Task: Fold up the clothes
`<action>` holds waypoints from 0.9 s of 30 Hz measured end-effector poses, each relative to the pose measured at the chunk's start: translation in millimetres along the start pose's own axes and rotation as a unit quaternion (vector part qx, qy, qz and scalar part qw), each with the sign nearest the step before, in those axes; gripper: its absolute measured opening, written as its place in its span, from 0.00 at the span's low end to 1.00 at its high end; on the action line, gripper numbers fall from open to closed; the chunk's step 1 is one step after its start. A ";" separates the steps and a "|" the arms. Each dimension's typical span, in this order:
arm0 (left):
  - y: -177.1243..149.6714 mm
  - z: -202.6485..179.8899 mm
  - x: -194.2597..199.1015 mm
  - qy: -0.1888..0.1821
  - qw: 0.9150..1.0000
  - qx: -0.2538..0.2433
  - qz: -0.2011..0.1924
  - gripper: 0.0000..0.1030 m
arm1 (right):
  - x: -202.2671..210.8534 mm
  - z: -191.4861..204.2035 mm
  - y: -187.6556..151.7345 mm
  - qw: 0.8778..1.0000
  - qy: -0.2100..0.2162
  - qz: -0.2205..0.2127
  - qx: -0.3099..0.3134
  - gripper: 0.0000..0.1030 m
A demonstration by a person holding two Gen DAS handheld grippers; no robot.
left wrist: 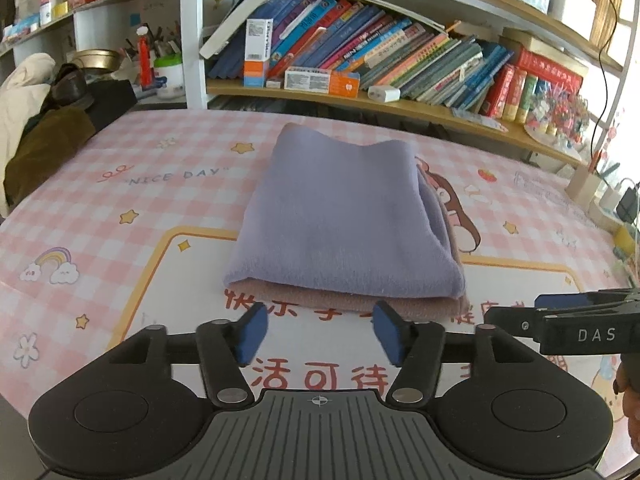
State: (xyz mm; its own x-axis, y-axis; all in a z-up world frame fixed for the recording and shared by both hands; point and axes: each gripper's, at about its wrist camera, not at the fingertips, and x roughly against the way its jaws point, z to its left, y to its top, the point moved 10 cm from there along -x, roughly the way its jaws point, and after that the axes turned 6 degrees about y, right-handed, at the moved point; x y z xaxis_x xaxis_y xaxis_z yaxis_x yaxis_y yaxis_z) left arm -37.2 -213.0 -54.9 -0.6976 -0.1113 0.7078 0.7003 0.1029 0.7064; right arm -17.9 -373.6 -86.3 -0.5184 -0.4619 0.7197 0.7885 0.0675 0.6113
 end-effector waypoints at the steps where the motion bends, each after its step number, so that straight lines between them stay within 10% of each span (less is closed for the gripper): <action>1: 0.2 0.9 -1.3 0.000 1.000 -0.001 0.001 0.69 | -0.9 -0.7 -0.6 1.000 -0.003 0.001 -0.003 0.78; 27: 41.1 57.4 -60.5 -0.092 0.995 -0.031 0.022 0.74 | -34.0 34.3 20.8 0.992 -0.087 -0.037 -0.087 0.82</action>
State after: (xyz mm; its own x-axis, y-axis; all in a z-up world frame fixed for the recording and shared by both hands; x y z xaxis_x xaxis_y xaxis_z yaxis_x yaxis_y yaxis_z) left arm 25.1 -145.3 -68.4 -0.6774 0.0757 0.7317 0.7353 0.0425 0.6764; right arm 4.8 -326.1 -86.8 -0.6135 -0.2996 0.7306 0.7841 -0.1209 0.6088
